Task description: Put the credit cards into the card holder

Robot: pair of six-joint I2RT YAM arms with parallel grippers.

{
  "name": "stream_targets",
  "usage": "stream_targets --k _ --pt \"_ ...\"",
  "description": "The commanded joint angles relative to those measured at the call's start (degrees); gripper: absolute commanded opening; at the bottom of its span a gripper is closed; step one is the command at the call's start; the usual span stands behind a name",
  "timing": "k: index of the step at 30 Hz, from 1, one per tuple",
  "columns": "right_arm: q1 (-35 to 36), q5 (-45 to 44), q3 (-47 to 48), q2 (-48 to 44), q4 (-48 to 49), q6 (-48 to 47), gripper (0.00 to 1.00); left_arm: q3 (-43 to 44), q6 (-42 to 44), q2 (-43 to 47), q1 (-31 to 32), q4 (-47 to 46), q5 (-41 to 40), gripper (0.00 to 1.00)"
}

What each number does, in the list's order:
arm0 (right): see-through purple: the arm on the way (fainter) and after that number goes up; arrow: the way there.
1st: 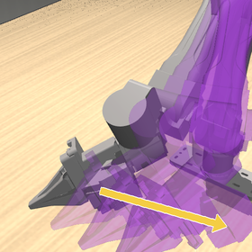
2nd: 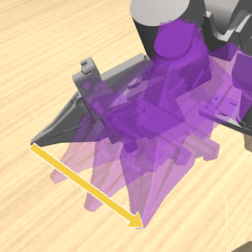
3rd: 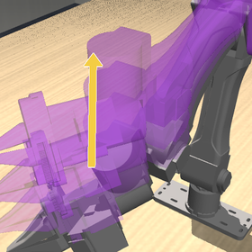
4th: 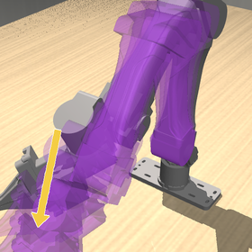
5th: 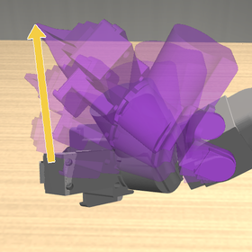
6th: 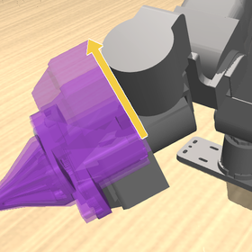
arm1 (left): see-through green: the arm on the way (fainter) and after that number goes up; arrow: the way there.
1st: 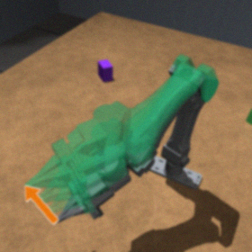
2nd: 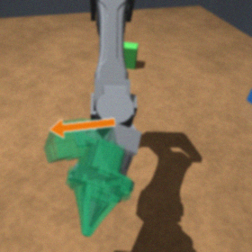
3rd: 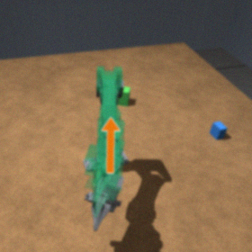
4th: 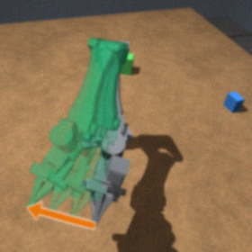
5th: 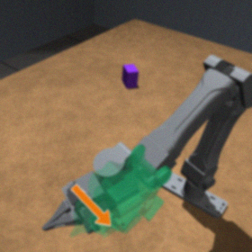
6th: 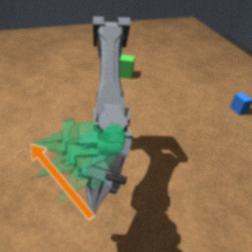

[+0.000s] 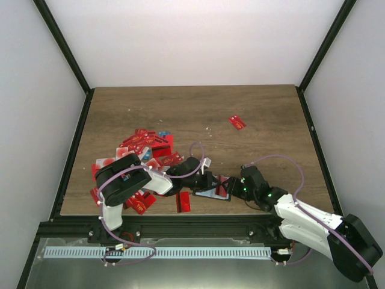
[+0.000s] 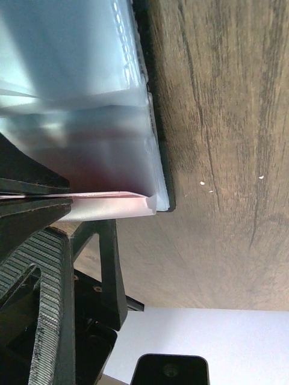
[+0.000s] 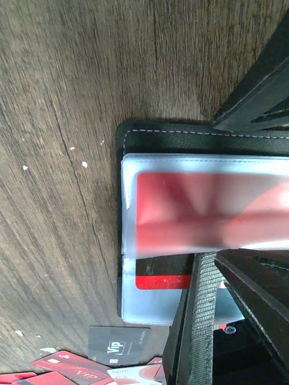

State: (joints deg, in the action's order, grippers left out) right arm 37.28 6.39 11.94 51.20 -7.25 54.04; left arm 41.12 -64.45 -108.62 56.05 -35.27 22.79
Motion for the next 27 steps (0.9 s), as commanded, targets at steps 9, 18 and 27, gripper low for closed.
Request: stream_targets --k 9,18,27 --pt "-0.35 -0.15 -0.11 -0.32 -2.33 -0.25 0.56 1.87 -0.64 -3.45 1.50 0.33 0.77 0.04" --pt "-0.41 -0.76 0.03 -1.17 -3.24 -0.35 0.56 1.33 -0.07 -1.40 1.51 2.35 -0.72 0.18" --pt "-0.38 -2.29 1.12 -3.00 -5.69 -0.78 0.56 1.96 2.77 2.30 1.52 7.94 -3.04 0.36"
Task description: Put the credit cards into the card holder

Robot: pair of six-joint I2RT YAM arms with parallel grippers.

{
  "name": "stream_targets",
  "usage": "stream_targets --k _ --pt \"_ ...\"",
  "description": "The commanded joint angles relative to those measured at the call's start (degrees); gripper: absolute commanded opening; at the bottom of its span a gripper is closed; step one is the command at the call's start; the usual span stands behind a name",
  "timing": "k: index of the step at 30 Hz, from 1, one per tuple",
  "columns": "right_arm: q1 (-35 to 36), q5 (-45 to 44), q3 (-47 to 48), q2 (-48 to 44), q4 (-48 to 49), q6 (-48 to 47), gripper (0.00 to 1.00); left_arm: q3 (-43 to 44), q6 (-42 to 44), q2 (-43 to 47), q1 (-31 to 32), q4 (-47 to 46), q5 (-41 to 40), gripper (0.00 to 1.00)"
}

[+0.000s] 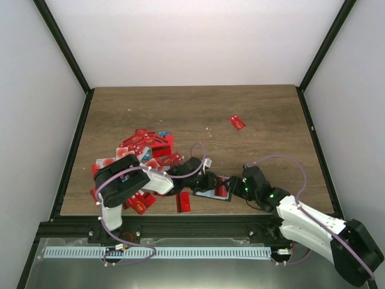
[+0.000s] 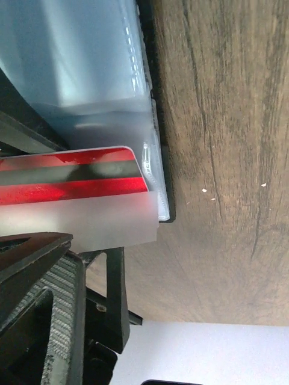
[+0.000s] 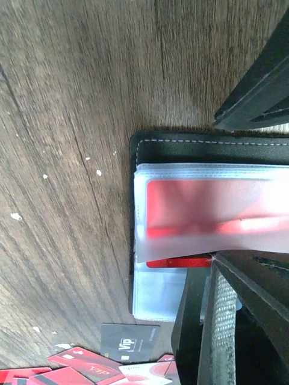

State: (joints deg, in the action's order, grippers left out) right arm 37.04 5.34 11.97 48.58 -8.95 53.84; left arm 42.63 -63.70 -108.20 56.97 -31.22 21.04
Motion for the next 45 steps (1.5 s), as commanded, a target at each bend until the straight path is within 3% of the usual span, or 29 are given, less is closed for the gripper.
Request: stream_targets --k 1,16,20,23,28,32,39,42,45 --pt "-0.16 -1.41 1.21 -0.47 -4.12 -0.66 0.56 0.52 2.35 2.24 0.68 4.70 -1.54 0.38" --pt "-0.20 -4.00 5.40 -1.21 -6.95 -3.30 0.56 2.40 9.77 12.65 0.98 21.37 -10.08 0.73" --pt "-0.20 0.97 7.04 -2.62 -3.59 -7.86 0.56 2.40 13.13 18.73 1.12 29.42 -15.63 0.81" --pt "-0.21 8.73 8.24 -2.68 0.81 -11.46 0.56 1.37 14.82 25.15 0.97 38.85 -24.09 0.85" --pt "0.42 22.29 9.67 1.10 9.01 -12.16 0.54 -2.41 13.87 37.13 0.21 52.73 -35.89 0.86" --pt "6.89 21.72 12.69 6.09 14.84 -11.84 0.53 -5.57 7.25 48.44 -1.03 63.26 -42.12 0.86" --pt "20.11 20.84 26.18 26.35 21.63 -16.24 0.51 -9.90 -4.57 66.87 -1.16 79.55 -42.52 0.84" --pt "22.88 23.53 32.24 35.50 23.12 -17.79 0.49 -11.55 -10.61 73.79 -1.07 87.31 -43.71 0.81" --pt "24.36 27.93 37.01 42.86 25.63 -18.17 0.47 -16.54 -16.15 81.29 -1.02 88.73 -43.40 0.77"
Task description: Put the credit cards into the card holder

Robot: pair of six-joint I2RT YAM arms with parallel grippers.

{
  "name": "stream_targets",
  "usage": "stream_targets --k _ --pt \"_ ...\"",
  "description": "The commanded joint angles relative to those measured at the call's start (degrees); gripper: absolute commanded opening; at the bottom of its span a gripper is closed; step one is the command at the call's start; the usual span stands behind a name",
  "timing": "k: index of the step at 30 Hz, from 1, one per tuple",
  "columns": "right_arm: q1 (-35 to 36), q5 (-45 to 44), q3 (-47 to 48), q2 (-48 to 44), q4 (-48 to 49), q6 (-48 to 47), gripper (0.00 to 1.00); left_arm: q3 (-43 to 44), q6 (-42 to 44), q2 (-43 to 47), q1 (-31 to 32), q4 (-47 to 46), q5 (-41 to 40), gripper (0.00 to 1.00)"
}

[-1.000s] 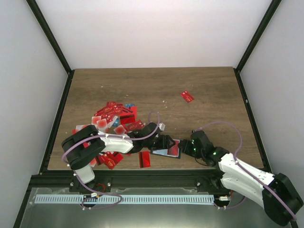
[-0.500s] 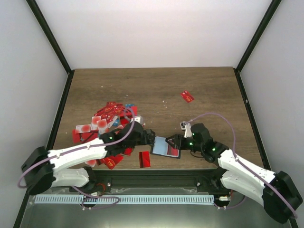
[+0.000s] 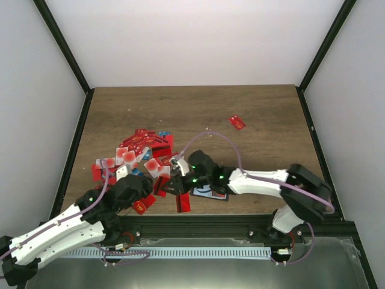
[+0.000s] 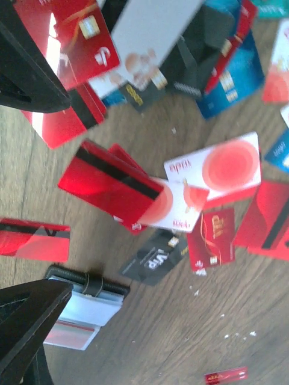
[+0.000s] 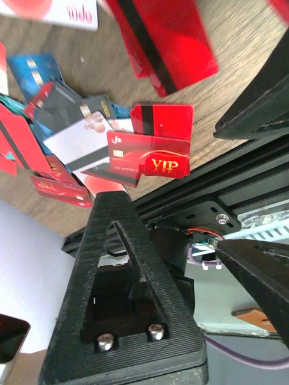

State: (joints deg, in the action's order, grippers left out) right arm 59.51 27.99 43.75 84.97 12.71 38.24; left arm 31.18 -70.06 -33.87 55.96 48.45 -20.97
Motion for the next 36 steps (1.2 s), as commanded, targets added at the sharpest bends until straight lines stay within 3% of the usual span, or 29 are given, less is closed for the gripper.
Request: stream_targets --k 1,5,9,19,36 --pt "2.27 6.47 7.18 8.58 4.08 -2.96 0.47 -7.26 -11.56 9.49 -0.09 8.85 -1.03 0.77" --pt "3.12 9.32 14.64 17.32 2.83 -3.78 0.44 -12.85 -16.46 11.56 -0.11 8.25 -1.05 0.75" --pt "3.50 11.73 20.56 24.09 1.65 -3.77 0.42 -12.59 -19.22 10.45 -0.07 11.72 -4.80 0.75" --pt "3.60 13.72 28.79 33.24 -0.83 -5.18 0.41 -12.85 -20.13 4.25 -0.07 7.28 -9.25 0.75" --pt "2.35 13.99 26.00 36.58 -1.08 -3.84 0.30 -17.03 -16.13 4.35 -3.63 -0.30 -8.12 0.73"
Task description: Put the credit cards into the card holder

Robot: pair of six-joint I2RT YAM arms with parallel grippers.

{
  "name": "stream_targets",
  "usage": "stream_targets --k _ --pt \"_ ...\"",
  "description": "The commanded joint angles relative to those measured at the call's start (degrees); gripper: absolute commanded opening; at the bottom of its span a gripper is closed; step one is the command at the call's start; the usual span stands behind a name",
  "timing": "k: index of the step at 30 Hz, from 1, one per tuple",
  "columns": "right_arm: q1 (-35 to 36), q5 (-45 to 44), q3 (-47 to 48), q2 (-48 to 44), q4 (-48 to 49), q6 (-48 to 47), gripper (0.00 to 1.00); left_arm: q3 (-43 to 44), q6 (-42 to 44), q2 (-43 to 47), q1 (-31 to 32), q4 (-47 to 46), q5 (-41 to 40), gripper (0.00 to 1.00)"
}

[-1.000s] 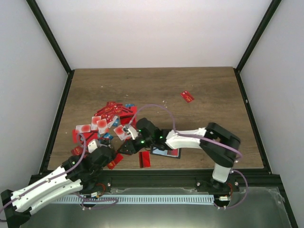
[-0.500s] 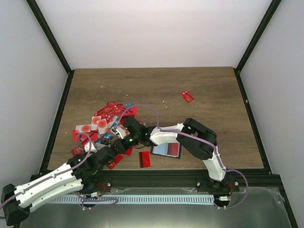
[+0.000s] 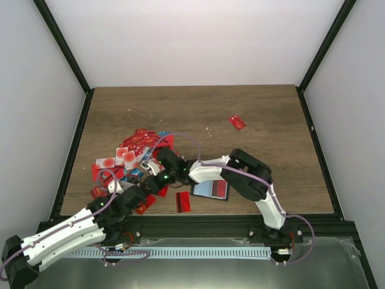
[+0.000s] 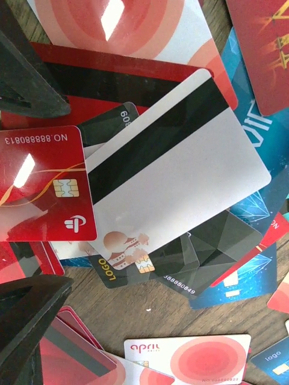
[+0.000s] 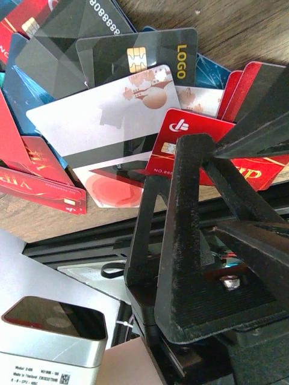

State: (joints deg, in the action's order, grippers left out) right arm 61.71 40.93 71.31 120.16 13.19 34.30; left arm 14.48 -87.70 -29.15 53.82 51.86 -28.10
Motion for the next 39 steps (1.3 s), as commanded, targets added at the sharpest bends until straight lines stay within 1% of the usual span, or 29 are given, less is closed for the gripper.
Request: stream_targets --k 1,5,8,14,17,20,25,30,39 --pt "0.16 0.96 -1.65 1.51 -1.73 0.14 0.30 -0.37 1.98 -0.77 -1.87 -4.35 -0.54 0.73" --pt "-0.01 0.50 -2.21 1.99 -2.37 0.72 0.29 -0.78 4.04 -1.46 -3.62 -6.93 1.21 0.73" --pt "-0.33 0.38 -3.30 2.18 -2.33 1.25 0.26 -1.87 5.25 -1.07 -4.67 -9.25 3.36 0.72" --pt "-0.80 0.06 -6.40 1.50 -1.94 2.28 0.14 -3.00 6.17 0.21 -5.02 -11.65 5.14 0.65" --pt "-0.98 -1.11 -7.40 0.87 -2.25 2.73 0.10 -3.09 6.40 0.69 -4.99 -11.66 5.45 0.62" --pt "-1.47 -2.59 -7.88 0.46 -3.04 3.22 0.10 -3.52 6.64 1.09 -5.08 -11.98 6.30 0.58" --pt "-2.50 -3.11 -8.78 -0.90 -2.82 3.94 0.10 -4.01 7.36 1.37 -5.10 -12.13 7.26 0.54" --pt "-1.82 -3.22 -9.04 -1.19 -2.76 4.54 0.10 -4.27 7.93 1.69 -5.03 -13.25 8.07 0.53" --pt "-1.07 -6.14 -6.27 1.65 -5.49 5.33 0.10 -4.71 9.84 2.33 -5.05 -16.29 10.49 0.49"
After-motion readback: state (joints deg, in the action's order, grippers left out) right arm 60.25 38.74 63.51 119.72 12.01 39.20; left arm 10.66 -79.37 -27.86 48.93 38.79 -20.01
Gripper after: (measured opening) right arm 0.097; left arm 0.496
